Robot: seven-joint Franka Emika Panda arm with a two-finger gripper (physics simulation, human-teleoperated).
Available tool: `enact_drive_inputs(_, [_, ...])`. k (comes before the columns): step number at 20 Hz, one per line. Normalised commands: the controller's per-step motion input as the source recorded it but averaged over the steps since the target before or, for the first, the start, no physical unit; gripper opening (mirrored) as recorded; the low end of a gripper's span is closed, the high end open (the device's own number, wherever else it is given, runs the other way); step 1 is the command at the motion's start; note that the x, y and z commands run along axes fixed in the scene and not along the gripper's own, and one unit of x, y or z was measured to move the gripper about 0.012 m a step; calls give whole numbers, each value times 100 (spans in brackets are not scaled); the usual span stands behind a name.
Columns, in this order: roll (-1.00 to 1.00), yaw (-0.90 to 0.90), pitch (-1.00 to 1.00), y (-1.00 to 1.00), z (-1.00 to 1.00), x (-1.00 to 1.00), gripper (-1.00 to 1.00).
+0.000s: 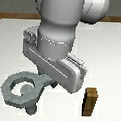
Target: Put the loop with the handle onto the peg.
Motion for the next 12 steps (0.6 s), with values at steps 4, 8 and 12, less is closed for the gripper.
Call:
enact_drive_inputs(4, [0,0,0,0,0,-25,-100])
enact_drive_inputs(8, [0,0,0,0,-50,-25,-100])
enact_drive_inputs(12, [0,0,0,0,-50,-25,-100])
